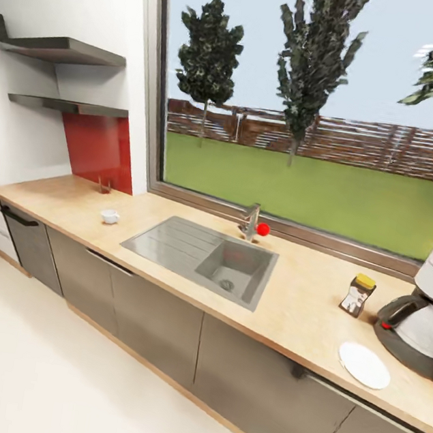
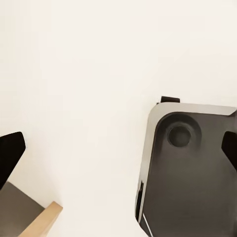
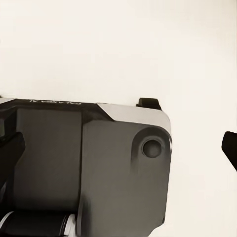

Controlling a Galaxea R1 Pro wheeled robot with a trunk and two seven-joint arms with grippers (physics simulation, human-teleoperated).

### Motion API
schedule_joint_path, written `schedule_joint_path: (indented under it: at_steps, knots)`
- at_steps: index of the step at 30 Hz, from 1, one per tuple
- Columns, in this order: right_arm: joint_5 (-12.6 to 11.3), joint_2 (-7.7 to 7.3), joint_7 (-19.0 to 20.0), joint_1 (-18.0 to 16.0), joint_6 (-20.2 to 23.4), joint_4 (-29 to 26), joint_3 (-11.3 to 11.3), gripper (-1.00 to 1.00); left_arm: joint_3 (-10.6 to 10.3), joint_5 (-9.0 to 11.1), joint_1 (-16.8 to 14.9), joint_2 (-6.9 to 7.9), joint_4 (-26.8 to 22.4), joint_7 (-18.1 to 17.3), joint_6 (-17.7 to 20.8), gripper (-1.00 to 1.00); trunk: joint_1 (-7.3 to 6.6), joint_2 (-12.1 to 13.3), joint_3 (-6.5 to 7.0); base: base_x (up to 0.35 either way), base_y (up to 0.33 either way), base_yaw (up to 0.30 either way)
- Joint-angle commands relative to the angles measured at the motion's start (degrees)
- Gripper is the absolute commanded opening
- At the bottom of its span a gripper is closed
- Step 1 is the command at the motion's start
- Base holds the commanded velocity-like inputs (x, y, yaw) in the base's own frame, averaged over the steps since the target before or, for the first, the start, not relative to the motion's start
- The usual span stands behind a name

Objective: Set up a coffee station on the kitchen countertop: keep the coffee maker on the countertop, move the bottle of coffee from the kitchen shelf to the counter next to the coffee maker, place a paper coffee filter on top of the coffee maker, put the saucer next to the coffee maker with the coffee cup on the saucer, and place the electric kettle next to the coffee maker.

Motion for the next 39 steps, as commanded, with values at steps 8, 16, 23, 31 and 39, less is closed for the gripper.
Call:
schedule_joint_path:
  at_steps: [8,16,23,31,39]
  knots:
    - [-0.45,0.01,-0.26,-0.02,0.37,-0.13,0.49,1.00,-0.50,0.38,-0.04,0.01,0.02,0.18,-0.09,1.00,0.06,-0.11,-0.12,0.274,0.239,0.281]
    - [-0.45,0.01,-0.26,-0.02,0.37,-0.13,0.49,1.00,-0.54,0.38,-0.04,0.01,0.04,0.20,-0.09,1.00,0.06,-0.11,-0.12,0.274,0.239,0.281]
    - [-0.45,-0.06,-0.30,-0.02,0.37,-0.13,0.42,1.00,-0.58,0.37,-0.04,-0.06,0.04,0.17,-0.15,1.00,0.06,-0.11,-0.12,0.274,0.238,0.169]
    - [-0.34,-0.25,0.04,0.22,-1.54,-0.09,0.49,1.00,-0.58,0.30,-0.04,-0.08,0.04,0.16,-0.11,1.00,0.06,-0.11,-0.12,0.274,0.238,0.006]
    - [-0.32,-0.26,0.04,1.02,-4.22,-0.13,0.50,1.00,-0.58,0.30,-0.04,-0.08,0.04,0.08,-0.10,1.00,0.06,-0.11,-0.12,0.274,0.237,0.000]
